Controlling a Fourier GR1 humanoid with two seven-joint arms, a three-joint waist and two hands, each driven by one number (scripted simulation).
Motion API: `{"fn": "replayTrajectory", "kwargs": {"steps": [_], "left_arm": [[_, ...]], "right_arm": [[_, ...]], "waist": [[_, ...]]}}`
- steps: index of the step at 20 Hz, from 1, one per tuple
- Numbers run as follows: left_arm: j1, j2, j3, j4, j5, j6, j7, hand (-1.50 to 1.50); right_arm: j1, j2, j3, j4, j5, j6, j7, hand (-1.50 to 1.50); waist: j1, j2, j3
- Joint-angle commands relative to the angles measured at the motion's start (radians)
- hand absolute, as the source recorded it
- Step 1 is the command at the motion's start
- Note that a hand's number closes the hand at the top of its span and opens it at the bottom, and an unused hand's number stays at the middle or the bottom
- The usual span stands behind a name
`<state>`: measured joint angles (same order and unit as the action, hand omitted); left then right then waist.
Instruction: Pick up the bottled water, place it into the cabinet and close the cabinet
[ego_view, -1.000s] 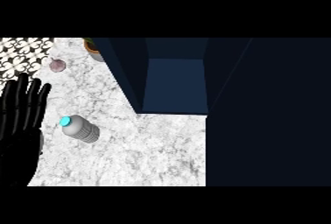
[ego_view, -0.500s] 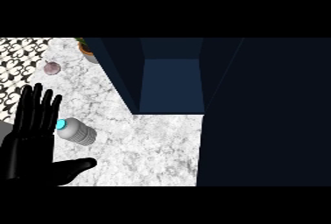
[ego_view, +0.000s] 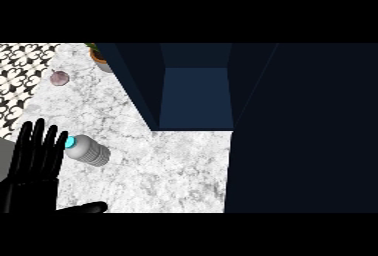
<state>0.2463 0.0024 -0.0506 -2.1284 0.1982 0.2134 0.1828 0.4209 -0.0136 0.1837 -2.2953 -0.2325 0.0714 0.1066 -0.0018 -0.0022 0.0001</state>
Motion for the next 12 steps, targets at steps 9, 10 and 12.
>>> {"fn": "replayTrajectory", "kwargs": {"steps": [9,10,12], "left_arm": [[0.144,0.001,-0.003,-0.019,0.002,-0.041,-0.079,-1.50],[0.159,0.020,0.049,-0.005,0.083,-0.099,-0.102,-1.50],[0.201,0.014,0.043,-0.052,0.069,-0.108,-0.132,-1.50]], "right_arm": [[0.136,0.006,0.079,-0.071,0.036,0.025,-0.057,-1.50],[0.062,-0.024,-0.031,0.000,-0.048,0.056,-0.066,-1.50],[0.194,-0.006,0.052,-0.012,0.024,0.078,-0.155,-1.50]], "waist": [[-0.001,0.000,0.000],[0.002,0.001,0.000],[-0.001,-0.001,0.000]]}}
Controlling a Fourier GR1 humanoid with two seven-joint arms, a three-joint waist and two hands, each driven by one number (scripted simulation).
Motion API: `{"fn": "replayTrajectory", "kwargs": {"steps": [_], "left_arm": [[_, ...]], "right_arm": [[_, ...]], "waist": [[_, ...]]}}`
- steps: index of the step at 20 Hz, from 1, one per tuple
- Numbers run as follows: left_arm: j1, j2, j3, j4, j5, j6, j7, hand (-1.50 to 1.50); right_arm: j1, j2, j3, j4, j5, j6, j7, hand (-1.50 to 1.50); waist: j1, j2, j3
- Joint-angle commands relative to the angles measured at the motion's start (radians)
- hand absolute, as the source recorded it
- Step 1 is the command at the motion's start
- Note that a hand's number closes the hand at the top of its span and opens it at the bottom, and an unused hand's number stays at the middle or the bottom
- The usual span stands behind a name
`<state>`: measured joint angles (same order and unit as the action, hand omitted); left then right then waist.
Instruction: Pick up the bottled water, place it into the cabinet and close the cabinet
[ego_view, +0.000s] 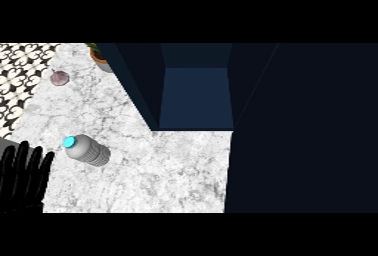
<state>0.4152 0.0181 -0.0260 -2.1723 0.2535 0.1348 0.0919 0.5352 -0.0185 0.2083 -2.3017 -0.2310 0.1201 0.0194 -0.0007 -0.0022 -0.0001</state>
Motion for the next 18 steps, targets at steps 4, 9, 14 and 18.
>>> {"fn": "replayTrajectory", "kwargs": {"steps": [4,9,14,18], "left_arm": [[-0.018,0.011,0.055,0.036,0.022,-0.039,-0.044,-1.50],[0.016,0.025,0.194,0.187,0.115,-0.111,-0.179,-1.50],[-0.032,0.015,0.178,0.218,0.036,-0.077,-0.163,-1.50],[-0.129,0.068,0.262,0.410,0.072,-0.143,-0.230,-1.50]], "right_arm": [[0.082,0.000,0.060,0.016,0.050,0.028,-0.086,-1.50],[0.098,-0.023,0.023,0.027,0.012,0.055,-0.133,-1.50],[0.095,-0.002,0.079,0.040,0.076,0.015,-0.140,-1.50],[0.070,-0.026,0.043,0.065,0.046,0.037,-0.145,-1.50]], "waist": [[-0.004,0.000,0.000],[-0.003,0.000,0.000],[-0.004,0.001,0.000],[-0.005,0.001,0.000]]}}
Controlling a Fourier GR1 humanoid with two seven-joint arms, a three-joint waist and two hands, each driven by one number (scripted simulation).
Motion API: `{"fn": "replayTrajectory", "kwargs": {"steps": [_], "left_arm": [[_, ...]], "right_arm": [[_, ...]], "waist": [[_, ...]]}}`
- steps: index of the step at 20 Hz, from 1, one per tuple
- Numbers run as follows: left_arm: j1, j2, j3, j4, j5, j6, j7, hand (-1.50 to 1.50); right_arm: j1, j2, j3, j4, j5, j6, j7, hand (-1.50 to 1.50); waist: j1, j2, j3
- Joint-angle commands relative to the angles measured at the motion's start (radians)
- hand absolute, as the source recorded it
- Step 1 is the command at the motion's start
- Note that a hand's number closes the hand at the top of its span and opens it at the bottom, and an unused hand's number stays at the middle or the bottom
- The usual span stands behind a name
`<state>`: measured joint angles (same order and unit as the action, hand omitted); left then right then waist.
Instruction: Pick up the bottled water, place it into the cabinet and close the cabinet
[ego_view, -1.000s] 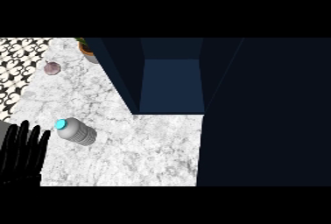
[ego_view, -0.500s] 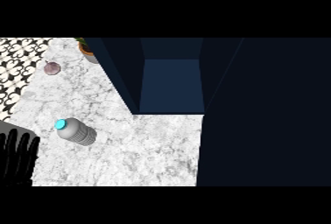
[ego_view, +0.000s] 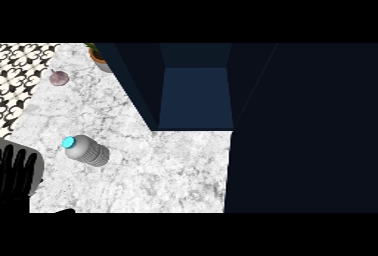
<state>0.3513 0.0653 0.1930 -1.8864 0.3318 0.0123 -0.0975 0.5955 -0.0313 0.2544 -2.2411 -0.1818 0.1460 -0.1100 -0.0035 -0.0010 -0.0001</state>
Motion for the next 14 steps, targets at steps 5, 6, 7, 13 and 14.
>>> {"fn": "replayTrajectory", "kwargs": {"steps": [5,6,7,13,14], "left_arm": [[-0.072,0.049,0.071,0.191,-0.013,-0.064,-0.059,-1.50],[-0.139,0.079,0.100,0.267,-0.020,-0.056,-0.066,-1.50],[-0.120,0.059,0.096,0.299,-0.018,-0.076,-0.109,-1.50],[-0.201,0.096,0.134,0.503,-0.009,-0.136,-0.165,-1.50],[-0.208,0.108,0.155,0.584,0.007,-0.176,-0.211,-1.50]], "right_arm": [[0.025,-0.029,-0.003,-0.032,-0.042,0.019,0.003,-1.50],[-0.003,-0.019,-0.007,0.064,-0.013,0.030,-0.053,-1.50],[0.049,-0.015,0.022,-0.004,0.000,0.022,-0.068,-1.50],[0.094,-0.028,0.028,-0.001,-0.007,0.029,-0.100,-1.50],[0.026,-0.045,-0.009,-0.049,-0.041,0.013,-0.004,-1.50]], "waist": [[0.000,0.000,0.000],[-0.002,0.001,0.000],[-0.003,0.000,0.000],[-0.006,0.000,0.000],[-0.003,0.001,-0.001]]}}
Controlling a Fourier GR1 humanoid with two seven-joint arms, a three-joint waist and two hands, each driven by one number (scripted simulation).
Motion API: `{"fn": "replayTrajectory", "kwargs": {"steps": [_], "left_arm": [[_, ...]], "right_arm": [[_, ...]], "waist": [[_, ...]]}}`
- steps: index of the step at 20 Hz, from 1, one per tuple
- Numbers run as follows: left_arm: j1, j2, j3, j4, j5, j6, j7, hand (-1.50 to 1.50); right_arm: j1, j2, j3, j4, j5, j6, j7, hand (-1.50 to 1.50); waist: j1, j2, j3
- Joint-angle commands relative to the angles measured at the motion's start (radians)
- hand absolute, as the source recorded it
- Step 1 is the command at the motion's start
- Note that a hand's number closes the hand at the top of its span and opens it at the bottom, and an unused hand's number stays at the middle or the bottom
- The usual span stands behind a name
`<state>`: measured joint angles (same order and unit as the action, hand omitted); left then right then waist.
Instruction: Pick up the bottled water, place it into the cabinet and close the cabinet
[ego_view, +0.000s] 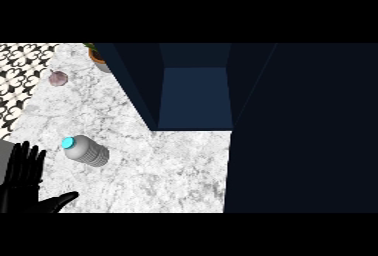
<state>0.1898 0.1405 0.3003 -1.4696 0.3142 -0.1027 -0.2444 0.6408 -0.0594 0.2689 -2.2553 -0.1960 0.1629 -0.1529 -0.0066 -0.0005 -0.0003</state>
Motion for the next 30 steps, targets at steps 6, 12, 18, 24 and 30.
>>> {"fn": "replayTrajectory", "kwargs": {"steps": [6,12,18,24,30], "left_arm": [[-0.160,0.035,0.073,0.376,0.015,-0.052,-0.131,-1.50],[-0.252,0.093,0.113,0.632,0.054,-0.168,-0.193,-1.50],[-0.402,0.125,0.117,0.911,0.016,-0.211,-0.320,-1.50],[-0.481,0.117,0.111,1.089,-0.017,-0.219,-0.443,-1.50],[-0.520,0.134,0.122,1.209,-0.014,-0.278,-0.516,-1.50]], "right_arm": [[0.051,-0.018,0.008,0.025,-0.021,0.032,-0.086,-1.50],[0.062,-0.002,0.070,0.029,0.044,-0.016,-0.061,-1.50],[0.084,-0.028,0.062,0.001,0.011,0.004,-0.088,-1.50],[0.083,-0.055,0.045,-0.043,-0.016,0.009,-0.051,-1.50],[0.059,-0.049,0.033,0.025,-0.018,0.022,-0.106,-1.50]], "waist": [[-0.004,0.000,0.000],[-0.005,0.001,-0.001],[-0.010,0.002,-0.001],[-0.013,0.004,-0.002],[-0.015,0.004,-0.002]]}}
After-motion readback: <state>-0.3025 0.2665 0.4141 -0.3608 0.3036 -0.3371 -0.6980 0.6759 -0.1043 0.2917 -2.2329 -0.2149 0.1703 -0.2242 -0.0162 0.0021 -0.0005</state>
